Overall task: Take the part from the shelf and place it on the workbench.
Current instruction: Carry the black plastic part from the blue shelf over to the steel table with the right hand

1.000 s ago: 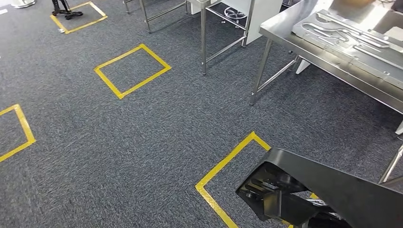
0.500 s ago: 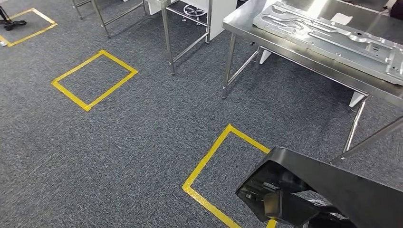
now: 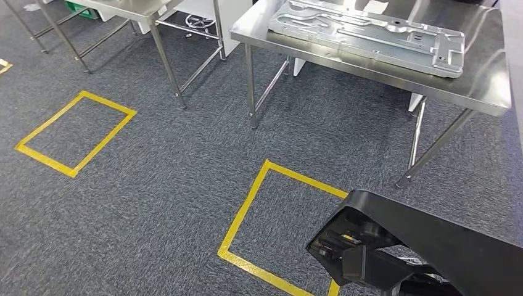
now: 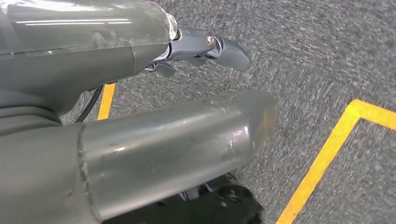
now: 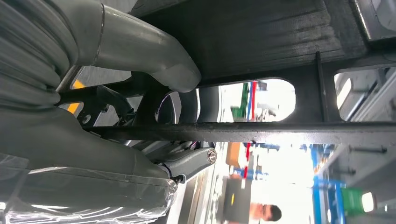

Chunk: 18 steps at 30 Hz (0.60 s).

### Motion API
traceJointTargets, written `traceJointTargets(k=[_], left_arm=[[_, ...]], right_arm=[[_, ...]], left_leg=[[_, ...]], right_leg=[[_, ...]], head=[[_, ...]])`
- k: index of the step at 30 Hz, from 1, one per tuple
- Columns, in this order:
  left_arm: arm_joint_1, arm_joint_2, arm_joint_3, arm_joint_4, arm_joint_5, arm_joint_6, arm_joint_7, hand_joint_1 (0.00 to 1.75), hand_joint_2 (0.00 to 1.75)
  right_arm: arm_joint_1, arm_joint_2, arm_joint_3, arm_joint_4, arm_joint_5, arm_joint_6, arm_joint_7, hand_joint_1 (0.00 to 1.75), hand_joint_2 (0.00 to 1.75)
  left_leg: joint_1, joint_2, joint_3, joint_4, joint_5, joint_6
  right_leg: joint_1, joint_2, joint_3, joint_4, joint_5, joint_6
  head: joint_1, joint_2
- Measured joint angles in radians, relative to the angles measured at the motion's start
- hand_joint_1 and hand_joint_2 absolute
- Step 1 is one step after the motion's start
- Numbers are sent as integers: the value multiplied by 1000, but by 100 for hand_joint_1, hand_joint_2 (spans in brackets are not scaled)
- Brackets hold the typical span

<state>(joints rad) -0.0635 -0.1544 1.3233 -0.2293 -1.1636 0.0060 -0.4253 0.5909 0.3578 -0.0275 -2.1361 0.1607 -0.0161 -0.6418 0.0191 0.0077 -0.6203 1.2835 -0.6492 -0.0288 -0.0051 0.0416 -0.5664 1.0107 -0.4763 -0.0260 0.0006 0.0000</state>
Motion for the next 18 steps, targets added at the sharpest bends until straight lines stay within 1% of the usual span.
traceJointTargets(k=[1,2,3,4,5,6,7,8,9,10,11,12,13,14,15,16,17,18], left_arm=[[1,1,0,0,0,-1,0,0,0],[1,2,0,0,0,-2,0,0,0],[1,2,0,0,0,-3,0,0,0],[1,2,0,0,0,-3,-1,0,0],[0,3,0,0,0,-6,-2,0,0],[-1,3,0,0,1,-8,-4,0,0],[-3,3,0,0,1,-11,-6,0,0],[-5,2,0,0,2,-14,-8,0,0],[-6,2,0,0,2,-16,-9,0,0],[-7,2,0,0,1,-18,-10,0,0],[-5,2,0,0,1,-20,-10,0,0],[-3,2,0,0,1,-22,-10,0,0],[1,3,0,0,0,-24,-10,0,0],[3,3,0,0,0,-25,-10,0,0],[4,4,0,0,0,-26,-10,0,0],[3,4,0,0,0,-27,-10,0,0],[3,4,0,0,0,-27,-10,0,0],[2,4,0,0,0,-28,-10,0,0]], right_arm=[[0,0,0,1,1,0,0,175,175],[0,0,0,1,1,-1,0,175,175],[0,0,0,1,2,-1,0,175,175],[-1,0,0,2,4,-2,0,175,175],[-2,0,0,2,10,-6,0,175,175],[-2,0,1,2,19,-12,0,175,175],[-1,0,0,2,29,-20,0,175,175],[0,0,0,2,39,-29,0,175,175],[1,0,0,2,46,-38,-1,175,175],[-1,0,1,1,53,-48,-1,175,175],[-3,0,2,0,60,-59,-2,175,175],[-7,0,3,-1,66,-69,-2,175,175],[-10,0,4,-2,73,-78,-3,175,175],[-12,0,6,-2,77,-84,-3,175,175],[-13,0,8,-2,81,-89,-3,175,175],[-13,0,10,-2,84,-93,-3,175,175],[-14,0,13,-3,87,-96,-2,175,175],[-15,0,16,-3,90,-98,-2,175,175]], left_leg=[[1,-4,9,-35,36,0],[2,-16,30,-97,80,1],[3,-41,53,-158,111,3],[5,-64,71,-207,129,7],[5,-82,80,-235,133,11],[3,-90,82,-244,127,18],[2,-84,83,-248,126,24],[1,-77,86,-252,128,32],[3,-71,90,-256,129,40],[5,-64,95,-261,131,46],[5,-57,100,-265,131,51],[4,-49,104,-266,129,54],[3,-40,107,-266,126,56],[2,-34,111,-266,122,56],[2,-28,116,-266,117,55],[1,-25,124,-266,111,54],[1,-22,133,-266,104,53],[1,-20,142,-267,97,51]], right_leg=[[-1,16,2,3,-2,2],[-2,32,3,7,-5,5],[-1,45,2,13,-8,10],[-1,56,0,19,-12,15],[-2,66,-4,23,-13,21],[-3,75,-8,23,-14,27],[-5,82,-10,21,-14,34],[-7,81,-11,20,-13,40],[-6,62,-14,27,-17,45],[-6,35,-26,52,-31,50],[-5,4,-48,98,-53,54],[-5,-21,-81,159,-80,57],[-7,-31,-119,225,-105,59],[-8,-35,-149,273,-115,60],[-8,-36,-166,292,-108,60],[-8,-36,-162,271,-79,58],[-7,-37,-140,217,-37,54],[-4,-37,-110,153,-1,47]], head=[[0,0],[0,0],[0,0],[0,0],[-1,0],[-2,0],[-3,0],[-4,0],[-3,0],[1,0],[4,0],[7,0],[8,0],[8,0],[8,0],[8,0],[8,0],[8,0]])
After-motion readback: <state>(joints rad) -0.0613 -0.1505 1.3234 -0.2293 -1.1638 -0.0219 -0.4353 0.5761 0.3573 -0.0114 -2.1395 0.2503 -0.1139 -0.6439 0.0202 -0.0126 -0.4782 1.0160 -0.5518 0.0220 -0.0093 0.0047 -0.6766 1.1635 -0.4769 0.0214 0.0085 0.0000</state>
